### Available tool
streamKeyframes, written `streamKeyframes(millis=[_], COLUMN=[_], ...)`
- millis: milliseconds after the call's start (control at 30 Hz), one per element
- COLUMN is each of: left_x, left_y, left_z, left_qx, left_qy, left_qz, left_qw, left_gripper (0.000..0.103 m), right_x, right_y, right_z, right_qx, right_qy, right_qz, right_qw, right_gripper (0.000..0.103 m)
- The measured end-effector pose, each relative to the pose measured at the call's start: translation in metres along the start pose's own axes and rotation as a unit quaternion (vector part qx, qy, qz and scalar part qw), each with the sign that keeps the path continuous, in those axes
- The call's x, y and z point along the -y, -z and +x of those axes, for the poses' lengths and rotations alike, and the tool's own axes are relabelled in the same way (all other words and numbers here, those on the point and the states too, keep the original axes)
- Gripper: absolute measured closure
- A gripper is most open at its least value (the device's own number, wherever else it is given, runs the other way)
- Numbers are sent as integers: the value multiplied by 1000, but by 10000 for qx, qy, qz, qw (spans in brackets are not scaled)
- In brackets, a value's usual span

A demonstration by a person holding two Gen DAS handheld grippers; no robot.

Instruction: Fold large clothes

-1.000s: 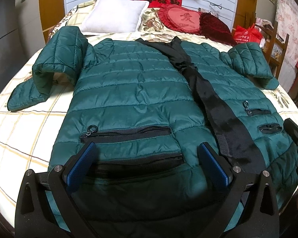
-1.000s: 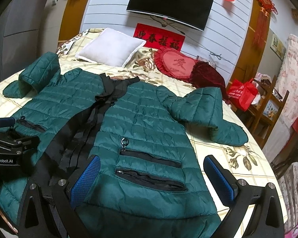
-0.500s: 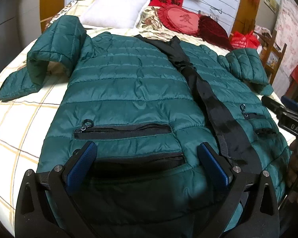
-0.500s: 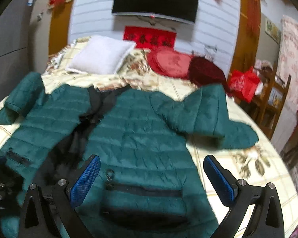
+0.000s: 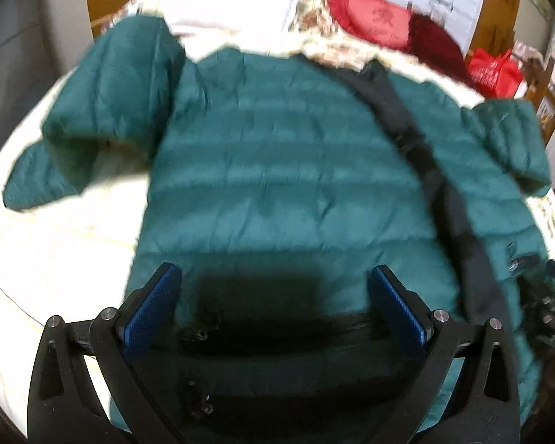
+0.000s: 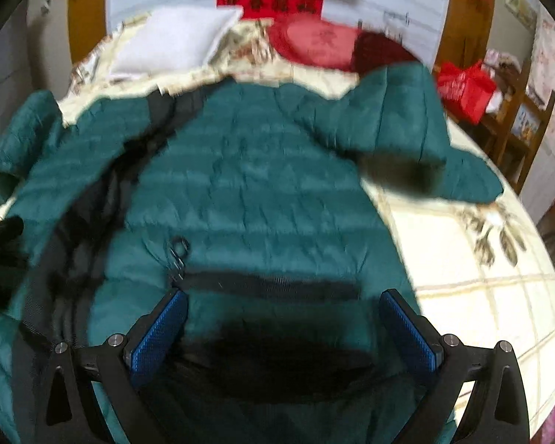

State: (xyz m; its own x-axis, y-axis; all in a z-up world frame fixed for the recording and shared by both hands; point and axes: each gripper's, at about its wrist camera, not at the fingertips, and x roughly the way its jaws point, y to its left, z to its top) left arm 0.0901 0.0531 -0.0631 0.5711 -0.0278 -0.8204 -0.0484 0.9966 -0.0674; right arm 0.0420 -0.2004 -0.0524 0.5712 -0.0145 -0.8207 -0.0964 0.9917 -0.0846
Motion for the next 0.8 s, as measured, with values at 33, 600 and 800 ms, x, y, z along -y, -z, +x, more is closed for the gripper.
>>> streamKeyframes(millis=[33,600,800], left_x=[-1,5,5], left_y=[4,5,5], left_z=[1,2,2], left_qx=[72,101,102], left_qy=[20,-125,-120], left_qz=[20,102,97], left_qw=[10000,9998,9998], left_gripper=[0,0,0], right_x=[2,5,4], right_y=[0,9,9], right_z=[1,7,7], right_qx=[-17,-163,-140], right_qy=[-37,-129,-123], right_qz=[49,121,127], right_qw=[10000,9997,9997], right_gripper=[0,0,0])
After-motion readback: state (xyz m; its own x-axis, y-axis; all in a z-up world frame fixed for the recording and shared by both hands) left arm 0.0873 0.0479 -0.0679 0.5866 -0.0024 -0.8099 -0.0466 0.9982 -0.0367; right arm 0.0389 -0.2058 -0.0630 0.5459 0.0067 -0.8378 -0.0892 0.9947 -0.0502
